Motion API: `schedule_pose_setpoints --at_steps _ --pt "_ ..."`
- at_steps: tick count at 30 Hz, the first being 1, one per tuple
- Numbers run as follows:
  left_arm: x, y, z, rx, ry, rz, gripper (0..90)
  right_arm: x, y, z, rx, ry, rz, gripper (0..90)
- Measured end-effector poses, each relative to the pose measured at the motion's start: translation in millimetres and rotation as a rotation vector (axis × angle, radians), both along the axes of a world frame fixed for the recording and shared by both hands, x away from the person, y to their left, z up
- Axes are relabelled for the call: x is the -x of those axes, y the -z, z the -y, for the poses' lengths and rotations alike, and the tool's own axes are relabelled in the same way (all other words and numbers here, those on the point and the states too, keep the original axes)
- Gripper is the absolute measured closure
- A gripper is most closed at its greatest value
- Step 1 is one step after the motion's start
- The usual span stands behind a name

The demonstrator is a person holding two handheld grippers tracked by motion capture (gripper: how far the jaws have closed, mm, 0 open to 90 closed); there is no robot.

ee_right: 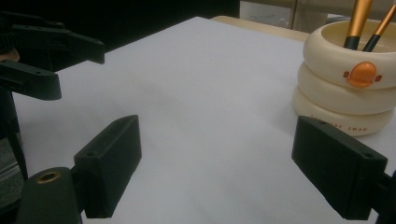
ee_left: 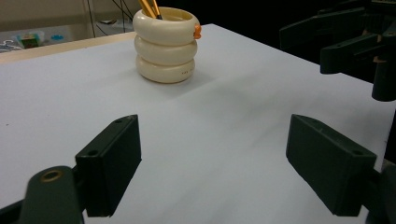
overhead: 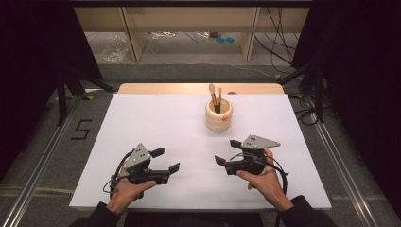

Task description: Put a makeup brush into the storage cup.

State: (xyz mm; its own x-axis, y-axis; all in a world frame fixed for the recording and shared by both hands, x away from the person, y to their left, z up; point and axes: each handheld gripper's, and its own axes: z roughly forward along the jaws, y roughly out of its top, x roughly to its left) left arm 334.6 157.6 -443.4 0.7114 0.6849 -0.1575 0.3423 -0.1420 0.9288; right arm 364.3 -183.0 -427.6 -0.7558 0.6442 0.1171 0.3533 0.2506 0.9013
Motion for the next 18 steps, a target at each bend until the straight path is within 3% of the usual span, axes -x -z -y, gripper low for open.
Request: schedule_pose_setpoints --at_steps 4,7,18 --pt "-0.5 -0.2 -0.6 -0.013 0.008 0.010 17.9 4.6 0.7 1.5 0.002 -0.011 -0.012 16.5" --pt "-0.3 -0.2 -0.5 -0.012 0.009 0.012 17.8 7.8 1.7 1.9 -0.016 -0.007 -0.002 16.4" --pt "-0.4 1.2 1.3 0.002 0.010 0.002 17.8 13.7 2.1 7.4 -0.003 0.009 0.002 16.3"
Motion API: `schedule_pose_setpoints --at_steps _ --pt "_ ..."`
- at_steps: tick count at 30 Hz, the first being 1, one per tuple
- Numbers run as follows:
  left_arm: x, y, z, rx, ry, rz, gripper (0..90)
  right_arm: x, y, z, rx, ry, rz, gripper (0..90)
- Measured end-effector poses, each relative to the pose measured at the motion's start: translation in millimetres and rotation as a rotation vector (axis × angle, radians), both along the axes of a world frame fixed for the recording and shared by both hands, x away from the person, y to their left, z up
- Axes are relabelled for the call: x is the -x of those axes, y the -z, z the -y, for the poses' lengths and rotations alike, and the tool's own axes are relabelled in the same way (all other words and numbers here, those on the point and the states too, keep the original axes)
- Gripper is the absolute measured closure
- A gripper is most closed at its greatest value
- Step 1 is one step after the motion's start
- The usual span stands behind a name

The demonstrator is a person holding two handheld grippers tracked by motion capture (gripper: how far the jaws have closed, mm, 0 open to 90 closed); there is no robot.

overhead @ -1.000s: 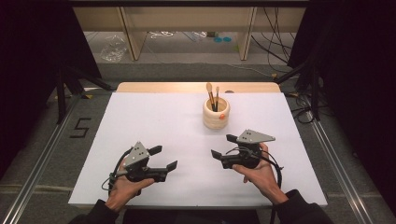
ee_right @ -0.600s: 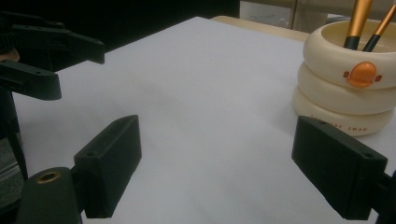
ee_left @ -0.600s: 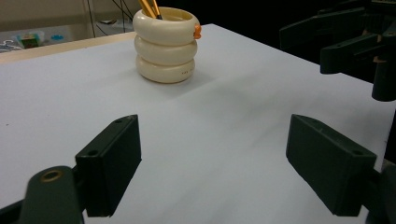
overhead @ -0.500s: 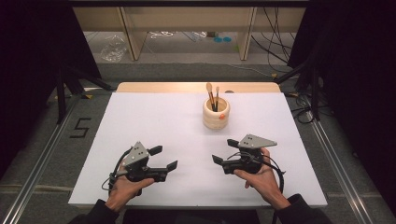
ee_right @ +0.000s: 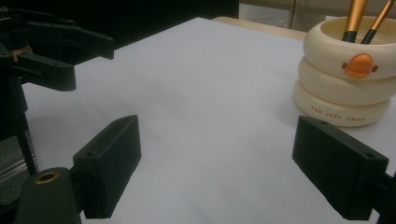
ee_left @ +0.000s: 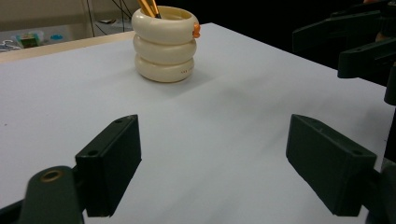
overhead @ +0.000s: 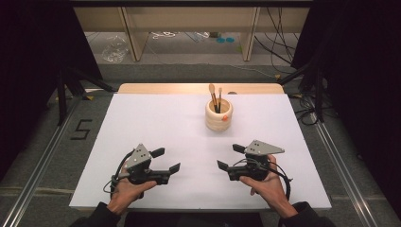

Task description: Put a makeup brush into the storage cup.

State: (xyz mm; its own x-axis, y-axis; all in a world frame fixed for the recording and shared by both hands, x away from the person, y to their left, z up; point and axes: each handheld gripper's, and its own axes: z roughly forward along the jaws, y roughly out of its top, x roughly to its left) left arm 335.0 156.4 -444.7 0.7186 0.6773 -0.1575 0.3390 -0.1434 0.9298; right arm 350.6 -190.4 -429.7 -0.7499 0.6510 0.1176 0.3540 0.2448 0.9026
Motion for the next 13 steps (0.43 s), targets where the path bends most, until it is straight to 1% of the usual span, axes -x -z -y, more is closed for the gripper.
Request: schedule_pose_setpoints --at_steps 2,3,4,5,6,8,9,10,11,13 --pt "0.1 -0.1 -0.1 0.001 -0.004 -0.001 17.8 -0.7 0.9 -0.2 -0.011 0.003 0.005 16.3" --pt "0.3 -0.2 0.0 -0.001 -0.007 -0.001 17.9 -0.7 0.5 0.7 -0.001 0.006 0.008 16.3" --pt "0.5 -0.4 -0.2 -0.009 -0.008 -0.001 17.9 -0.8 0.6 0.5 -0.001 0.004 0.008 16.3" --pt "0.0 -0.4 -0.5 -0.015 0.000 0.005 17.9 -1.1 1.3 -0.4 -0.008 0.000 0.009 16.3" --pt "-0.4 -0.6 -0.8 -0.020 0.006 0.011 17.8 -1.0 1.1 -0.1 0.002 0.005 0.014 16.3" --pt "-0.6 -0.5 -0.5 -0.016 0.006 0.011 17.9 -0.9 1.2 0.0 0.003 0.002 0.008 16.3" --pt "-0.8 -0.4 -0.6 -0.019 0.007 0.010 17.9 -1.3 2.0 -0.7 -0.005 0.000 0.008 16.3" --pt "-0.4 -0.2 -0.2 -0.016 0.002 0.003 17.9 -1.4 1.3 0.2 0.006 -0.003 0.003 16.3" --pt "0.1 0.1 0.4 -0.009 -0.007 -0.006 17.8 -1.5 1.3 0.5 0.007 0.002 0.005 16.3" --pt "-0.2 0.1 0.8 -0.009 -0.006 -0.006 17.8 -2.1 1.8 1.1 0.004 0.002 0.003 16.3"
